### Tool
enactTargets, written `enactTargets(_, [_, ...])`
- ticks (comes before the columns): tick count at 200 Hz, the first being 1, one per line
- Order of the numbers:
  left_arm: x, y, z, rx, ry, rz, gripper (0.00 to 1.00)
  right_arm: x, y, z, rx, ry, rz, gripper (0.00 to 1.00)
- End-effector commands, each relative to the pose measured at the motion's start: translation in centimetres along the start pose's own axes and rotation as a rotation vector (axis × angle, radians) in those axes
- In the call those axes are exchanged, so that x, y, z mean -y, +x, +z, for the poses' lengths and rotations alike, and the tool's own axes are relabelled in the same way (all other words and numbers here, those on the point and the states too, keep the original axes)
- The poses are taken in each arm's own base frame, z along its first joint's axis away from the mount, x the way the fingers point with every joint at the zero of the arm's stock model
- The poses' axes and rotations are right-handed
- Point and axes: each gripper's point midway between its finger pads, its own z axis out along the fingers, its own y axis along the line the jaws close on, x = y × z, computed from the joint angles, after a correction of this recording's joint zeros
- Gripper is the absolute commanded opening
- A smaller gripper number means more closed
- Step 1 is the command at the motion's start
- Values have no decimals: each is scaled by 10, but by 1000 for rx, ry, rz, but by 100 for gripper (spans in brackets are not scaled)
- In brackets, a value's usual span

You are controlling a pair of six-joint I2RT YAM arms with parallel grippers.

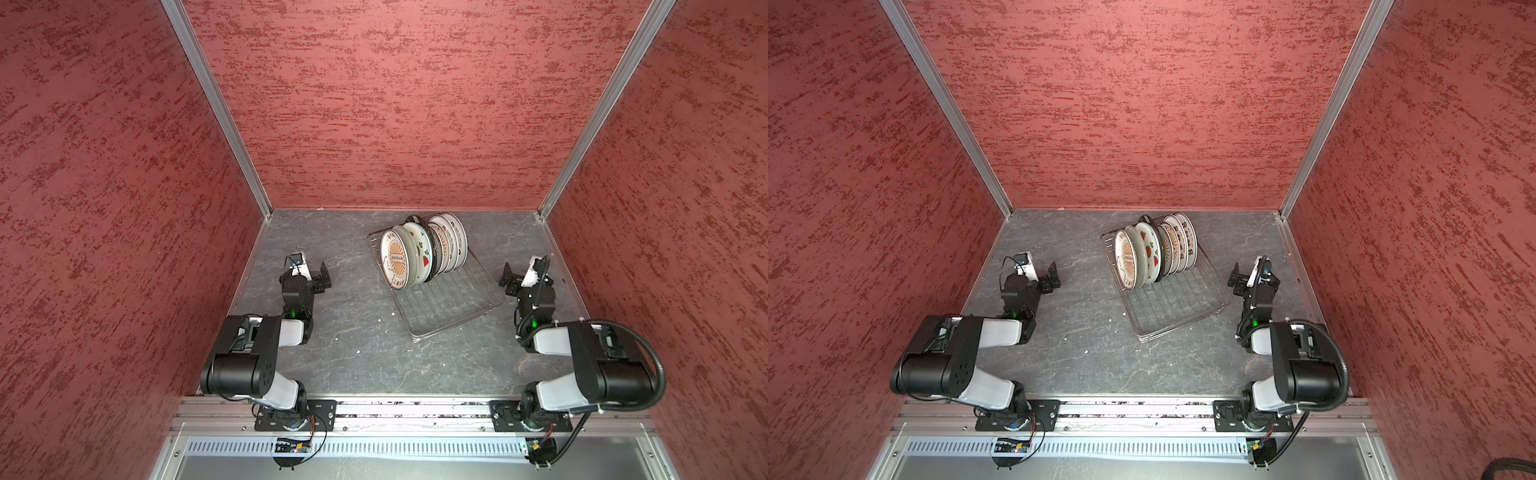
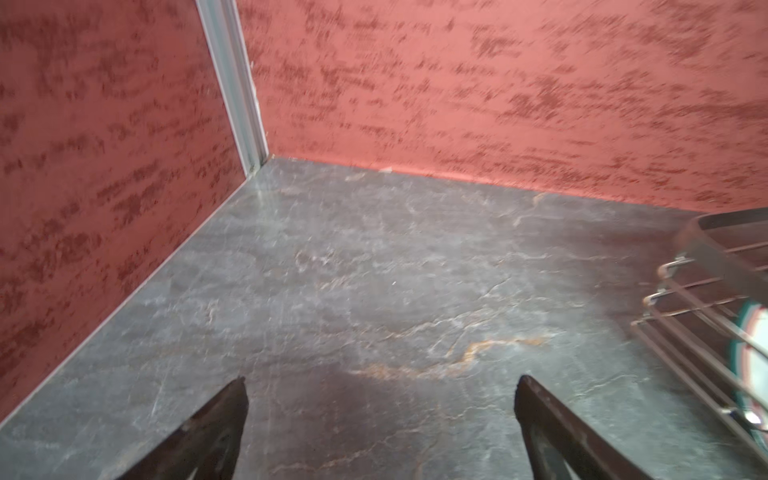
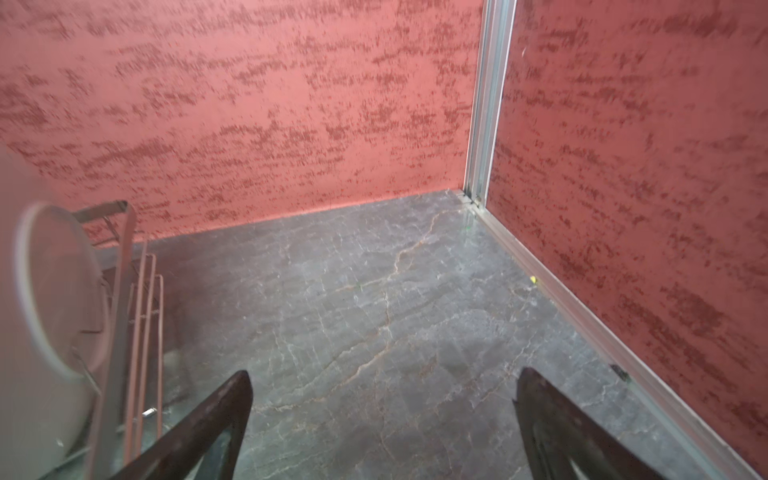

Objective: Unload the plates from the dish rack
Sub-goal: 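Reach both grippers toward the plate rack from either side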

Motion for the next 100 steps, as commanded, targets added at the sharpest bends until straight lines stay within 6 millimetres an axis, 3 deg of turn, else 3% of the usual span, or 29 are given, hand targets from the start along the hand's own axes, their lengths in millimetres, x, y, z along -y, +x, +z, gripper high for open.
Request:
enactTargets(1, [4, -22, -11, 26, -10, 56, 99, -8, -20, -3, 23, -34, -22, 99])
enactTargets(24, [11, -52, -30, 80, 33, 20, 99, -7, -45, -14, 74, -30, 41, 99])
enactTargets(42, [21, -78, -48, 145, 109, -37, 99, -3, -70, -26, 149, -23, 190, 99])
enactTargets(68, [26, -117, -74, 243, 205, -326, 99, -1, -91, -41, 177, -40, 442, 99])
enactTargets(81, [31, -128, -87, 236, 263, -426, 99, -11, -101, -46, 152, -99, 523, 99])
enactTargets(92, [37, -136, -97, 224, 317, -511, 99, -32, -113, -56, 158, -228, 490, 99])
enactTargets(100, [43, -132, -103, 183, 360, -552, 99, -46, -118, -64, 162, -317, 464, 99])
